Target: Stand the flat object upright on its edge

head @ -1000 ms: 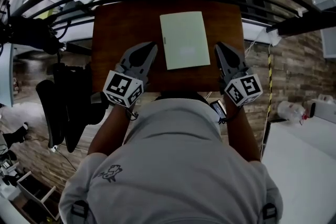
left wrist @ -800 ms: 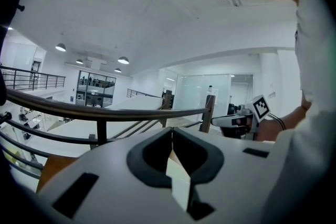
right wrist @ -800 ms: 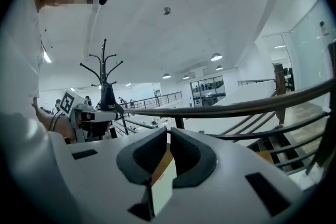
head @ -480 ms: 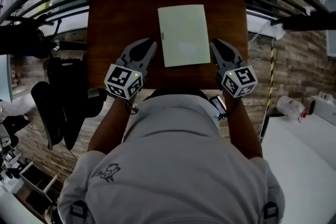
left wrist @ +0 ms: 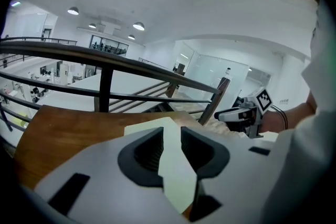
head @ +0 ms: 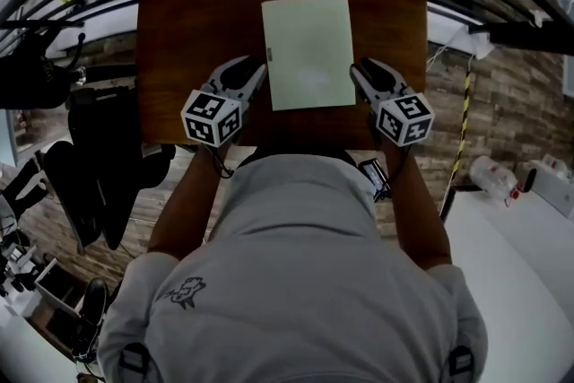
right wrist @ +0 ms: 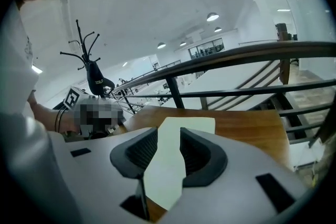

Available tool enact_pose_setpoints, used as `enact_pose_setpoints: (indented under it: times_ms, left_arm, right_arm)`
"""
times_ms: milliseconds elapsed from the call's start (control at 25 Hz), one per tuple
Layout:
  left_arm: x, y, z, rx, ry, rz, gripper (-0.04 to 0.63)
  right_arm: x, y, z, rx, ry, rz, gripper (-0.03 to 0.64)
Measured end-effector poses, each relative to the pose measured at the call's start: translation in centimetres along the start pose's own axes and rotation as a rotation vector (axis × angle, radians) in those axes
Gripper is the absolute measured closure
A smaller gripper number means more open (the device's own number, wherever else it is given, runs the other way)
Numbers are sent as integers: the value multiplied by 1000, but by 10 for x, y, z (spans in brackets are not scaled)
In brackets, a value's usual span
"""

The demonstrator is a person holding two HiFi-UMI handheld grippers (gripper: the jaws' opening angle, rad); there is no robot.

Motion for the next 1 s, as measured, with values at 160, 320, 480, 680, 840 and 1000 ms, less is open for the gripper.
enact_pose_setpoints:
  times_ms: [160, 320, 480, 680, 840, 1000]
  left_arm:
    - [9, 17, -24, 47, -17, 29, 448]
    - [16, 32, -42, 102, -17, 78, 422]
    - [26, 52, -53, 145, -15, 121, 406]
    - [36, 68, -66, 186, -14, 161, 385]
    - [46, 86, -77, 222, -16, 232, 368]
    - [57, 101, -83, 264, -31, 278, 353]
  right_arm:
    - [-20, 11, -21, 67, -28, -48, 459]
    - [-39, 21, -37, 145, -45, -93, 430]
    - [-55, 32, -52, 183, -27, -125, 407]
    - [-73, 41, -68, 223, -27, -163, 393]
    - [-83, 46, -81, 244, -30, -174, 391]
    - [-91, 56, -97, 292, -38, -199, 387]
Point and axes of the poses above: the fingertips, and each gripper's own axes: z backward along the fingers, x to its left, y out of its underside, the point moved 8 cm from there along z, backward along the fingers, and after that the axes turned 6 degrees about -z, right-handed, at the moved point
